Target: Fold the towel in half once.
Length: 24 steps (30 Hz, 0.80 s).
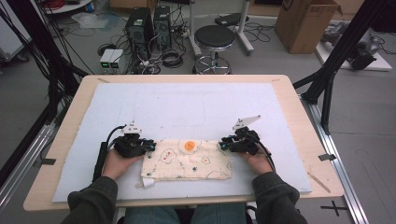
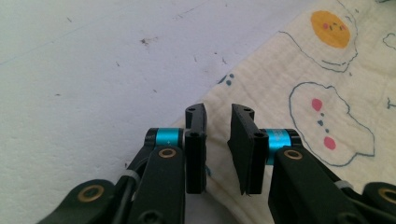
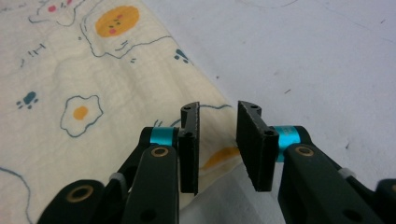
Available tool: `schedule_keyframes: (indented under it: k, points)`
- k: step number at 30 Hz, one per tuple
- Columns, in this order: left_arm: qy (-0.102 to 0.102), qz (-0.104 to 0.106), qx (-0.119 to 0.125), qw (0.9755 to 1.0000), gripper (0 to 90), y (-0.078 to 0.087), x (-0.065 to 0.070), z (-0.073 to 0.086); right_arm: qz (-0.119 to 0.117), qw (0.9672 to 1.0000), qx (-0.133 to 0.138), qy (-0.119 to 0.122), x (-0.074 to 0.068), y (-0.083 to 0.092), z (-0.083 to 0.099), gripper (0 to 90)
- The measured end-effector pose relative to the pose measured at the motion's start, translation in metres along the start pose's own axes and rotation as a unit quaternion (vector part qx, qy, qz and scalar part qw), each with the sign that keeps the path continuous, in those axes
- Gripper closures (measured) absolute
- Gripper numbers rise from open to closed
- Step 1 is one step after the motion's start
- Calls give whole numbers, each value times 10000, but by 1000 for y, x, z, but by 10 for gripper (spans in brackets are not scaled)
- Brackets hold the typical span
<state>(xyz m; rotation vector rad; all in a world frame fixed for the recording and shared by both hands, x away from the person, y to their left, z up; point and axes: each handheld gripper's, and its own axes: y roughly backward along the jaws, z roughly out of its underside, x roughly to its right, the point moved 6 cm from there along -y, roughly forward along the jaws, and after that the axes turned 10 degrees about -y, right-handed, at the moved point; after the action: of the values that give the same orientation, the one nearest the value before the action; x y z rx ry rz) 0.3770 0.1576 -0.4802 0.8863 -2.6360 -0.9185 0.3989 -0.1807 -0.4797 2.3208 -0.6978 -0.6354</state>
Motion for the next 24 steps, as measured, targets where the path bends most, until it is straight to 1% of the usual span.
schedule_keyframes:
  k: [1, 2, 3, 5, 6, 8, 10, 13, 14, 15, 17, 18, 19, 20, 22, 24]
  points:
    - [-31, 5, 2, 10000, 732, 0, 0, 0, -28, 10000, 30, -20, 0, 1, 0, 683]
    - [-13, -4, 22, 10000, 726, 1, 1, -1, -53, 10000, 34, -39, -1, 2, 0, 679]
    - [-21, 28, 64, 10000, 718, 2, 1, -2, -75, 9999, 102, -4, -1, 3, -2, 668]
    - [5, 39, 158, 9999, 685, 5, 1, -4, -169, 9996, 240, -49, -2, 6, -4, 644]
    - [13, 27, 207, 9998, 676, 6, 0, -4, -181, 9995, 253, -82, -3, 7, -4, 636]
    - [79, 44, 302, 9995, 655, 8, 0, -6, -155, 9994, 306, -74, -2, 8, -5, 608]
    - [87, 65, 407, 9991, 635, 11, -1, -8, -166, 9993, 323, -92, -2, 9, -7, 592]
    - [99, 90, 515, 9986, 604, 14, 0, -10, -193, 9987, 448, -138, -3, 14, -11, 568]
    - [148, 99, 546, 9983, 594, 15, 0, -11, -193, 9985, 486, -166, -3, 15, -13, 558]
    - [150, 87, 566, 9982, 579, 16, 0, -11, -206, 9982, 539, -141, -3, 16, -15, 552]
    - [166, 95, 569, 9982, 547, 19, 0, -13, -226, 9978, 591, -208, -4, 19, -17, 532]
    - [202, 111, 517, 9984, 527, 19, 0, -15, -223, 9976, 618, -210, -3, 19, -18, 526]
    - [166, 99, 492, 9986, 499, 20, -1, -17, -224, 9975, 630, -235, -4, 20, -19, 516]
    - [145, 99, 551, 9983, 479, 22, 0, -19, -229, 9973, 658, -215, -3, 20, -20, 505]
    - [155, 76, 662, 9977, 469, 25, 0, -23, -237, 9972, 652, -267, -4, 21, -21, 500]
    - [162, 80, 659, 9977, 454, 26, 1, -23, -238, 9970, 689, -262, -5, 20, -22, 489]
